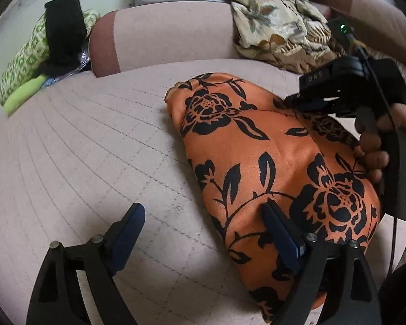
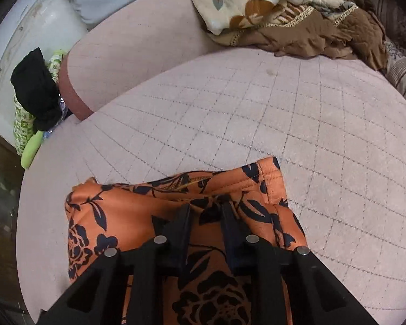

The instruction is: Fold small clothes

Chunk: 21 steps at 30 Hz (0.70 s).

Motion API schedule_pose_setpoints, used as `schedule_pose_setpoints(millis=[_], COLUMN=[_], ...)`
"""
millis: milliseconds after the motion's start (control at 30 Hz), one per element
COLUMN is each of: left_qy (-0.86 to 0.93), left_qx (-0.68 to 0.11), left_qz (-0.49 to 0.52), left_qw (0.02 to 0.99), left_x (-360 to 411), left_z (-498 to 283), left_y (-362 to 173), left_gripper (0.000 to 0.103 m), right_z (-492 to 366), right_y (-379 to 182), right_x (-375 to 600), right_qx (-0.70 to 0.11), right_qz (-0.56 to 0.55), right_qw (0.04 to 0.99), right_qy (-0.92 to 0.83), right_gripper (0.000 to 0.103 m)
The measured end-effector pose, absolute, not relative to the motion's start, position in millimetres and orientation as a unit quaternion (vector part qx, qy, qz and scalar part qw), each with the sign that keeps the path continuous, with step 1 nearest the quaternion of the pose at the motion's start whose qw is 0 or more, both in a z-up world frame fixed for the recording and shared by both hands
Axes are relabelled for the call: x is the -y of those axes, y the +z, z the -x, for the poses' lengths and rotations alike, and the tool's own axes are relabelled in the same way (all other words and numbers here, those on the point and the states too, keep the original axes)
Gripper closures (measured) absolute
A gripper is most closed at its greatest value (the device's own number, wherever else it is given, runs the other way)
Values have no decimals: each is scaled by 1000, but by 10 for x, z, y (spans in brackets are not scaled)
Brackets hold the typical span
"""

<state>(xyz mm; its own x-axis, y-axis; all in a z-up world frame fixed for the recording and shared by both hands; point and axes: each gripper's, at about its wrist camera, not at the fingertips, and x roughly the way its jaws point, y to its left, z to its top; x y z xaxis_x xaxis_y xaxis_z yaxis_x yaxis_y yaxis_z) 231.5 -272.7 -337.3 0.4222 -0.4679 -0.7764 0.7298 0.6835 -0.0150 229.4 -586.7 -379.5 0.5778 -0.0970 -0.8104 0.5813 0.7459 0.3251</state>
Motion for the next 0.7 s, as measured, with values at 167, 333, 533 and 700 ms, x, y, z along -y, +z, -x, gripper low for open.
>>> schedule_pose_setpoints(millis=[167, 333, 533, 700], left_qy=[-336, -366, -379, -373], left_qx=[-412, -428, -405, -410], left_qz=[-147, -86, -209, -196], left_qw=[834, 822, 805, 809], left_x=[2572, 2382, 2639, 2633], left_z=[-2367, -2340, -1912, -1938], left_y=[-3209, -3047, -3280, -3256], left_gripper=[14, 14, 13, 12], right_z=[-1818, -1511, -1188, -1159], right_y=[-3369, -3160, -3719, -3672], right_x=[5698, 5391, 5294, 5358], right_qx=[-363, -360, -448, -444], right_qz=[-316, -307, -254, -266], right_qw=[860, 872, 846, 847], right_qy=[-169, -127, -138, -125], right_gripper=[74, 74, 76, 76])
